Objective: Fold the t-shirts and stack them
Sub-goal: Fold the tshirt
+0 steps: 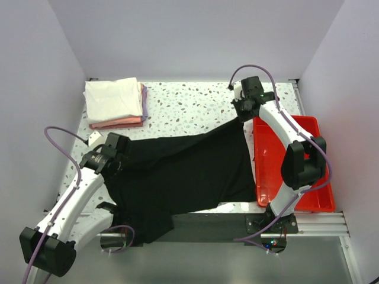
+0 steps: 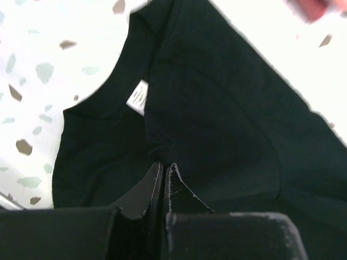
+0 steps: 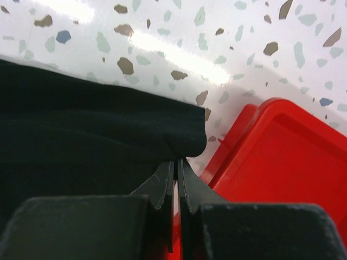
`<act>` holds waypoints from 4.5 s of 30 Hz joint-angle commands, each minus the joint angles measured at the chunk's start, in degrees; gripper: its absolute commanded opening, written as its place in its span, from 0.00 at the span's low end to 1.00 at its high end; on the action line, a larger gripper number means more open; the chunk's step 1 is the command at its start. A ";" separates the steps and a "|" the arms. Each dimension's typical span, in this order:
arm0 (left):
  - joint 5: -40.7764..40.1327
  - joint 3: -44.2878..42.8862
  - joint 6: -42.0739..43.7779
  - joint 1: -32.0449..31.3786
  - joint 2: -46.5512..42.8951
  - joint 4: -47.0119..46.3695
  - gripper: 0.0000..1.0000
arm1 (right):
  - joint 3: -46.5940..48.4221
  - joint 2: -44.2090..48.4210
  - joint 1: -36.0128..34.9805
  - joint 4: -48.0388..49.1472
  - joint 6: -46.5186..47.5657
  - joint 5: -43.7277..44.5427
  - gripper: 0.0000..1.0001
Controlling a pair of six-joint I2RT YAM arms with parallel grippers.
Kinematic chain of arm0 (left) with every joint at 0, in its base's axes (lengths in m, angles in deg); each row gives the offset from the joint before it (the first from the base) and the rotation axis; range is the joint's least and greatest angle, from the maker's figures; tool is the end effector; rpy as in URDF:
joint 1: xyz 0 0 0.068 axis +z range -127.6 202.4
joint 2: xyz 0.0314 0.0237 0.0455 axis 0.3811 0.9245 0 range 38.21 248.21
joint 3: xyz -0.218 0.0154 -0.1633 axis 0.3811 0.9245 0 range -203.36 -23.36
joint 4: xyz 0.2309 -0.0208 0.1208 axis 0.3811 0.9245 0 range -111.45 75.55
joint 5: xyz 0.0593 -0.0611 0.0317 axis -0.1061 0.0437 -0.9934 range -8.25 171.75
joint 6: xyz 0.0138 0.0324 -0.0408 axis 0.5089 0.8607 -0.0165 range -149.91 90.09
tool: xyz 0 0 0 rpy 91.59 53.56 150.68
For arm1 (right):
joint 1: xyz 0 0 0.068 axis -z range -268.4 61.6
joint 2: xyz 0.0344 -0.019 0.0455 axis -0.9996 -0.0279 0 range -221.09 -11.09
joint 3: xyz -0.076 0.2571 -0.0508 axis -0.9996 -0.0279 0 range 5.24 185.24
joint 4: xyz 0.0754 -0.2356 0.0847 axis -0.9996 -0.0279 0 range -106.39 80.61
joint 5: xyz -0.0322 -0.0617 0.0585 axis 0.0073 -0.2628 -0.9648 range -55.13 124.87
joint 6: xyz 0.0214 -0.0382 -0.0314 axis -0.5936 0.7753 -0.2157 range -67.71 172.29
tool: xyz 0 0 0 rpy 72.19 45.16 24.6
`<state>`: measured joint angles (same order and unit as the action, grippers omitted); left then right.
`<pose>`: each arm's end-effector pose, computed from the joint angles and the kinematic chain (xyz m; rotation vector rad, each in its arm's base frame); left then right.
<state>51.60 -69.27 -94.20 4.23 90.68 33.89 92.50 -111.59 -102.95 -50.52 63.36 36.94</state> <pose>0.1563 -0.0326 0.2621 -1.1048 2.1759 0.0915 0.3721 0.0952 0.2864 -0.5442 2.4593 -0.0210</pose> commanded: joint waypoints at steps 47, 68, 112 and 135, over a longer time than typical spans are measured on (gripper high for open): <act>19.52 1.01 18.94 9.91 37.86 -44.18 1.00 | -7.90 -13.56 -4.62 9.22 -22.59 -7.78 0.99; 10.49 -11.05 24.13 0.90 28.14 -30.83 1.00 | 1.17 -2.89 -6.63 2.63 -16.68 -4.18 0.99; 18.90 -4.10 26.76 -6.70 33.58 -29.76 0.11 | -25.30 22.64 -6.55 3.24 -23.29 0.66 0.99; 33.40 -8.84 31.24 -8.28 33.66 -20.53 0.26 | -25.92 21.85 -6.46 2.54 -22.94 0.31 0.99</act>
<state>80.85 -76.59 -65.09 -3.20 123.64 12.64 66.93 -90.20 -109.64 -47.59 39.91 36.89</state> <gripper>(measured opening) 0.222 0.987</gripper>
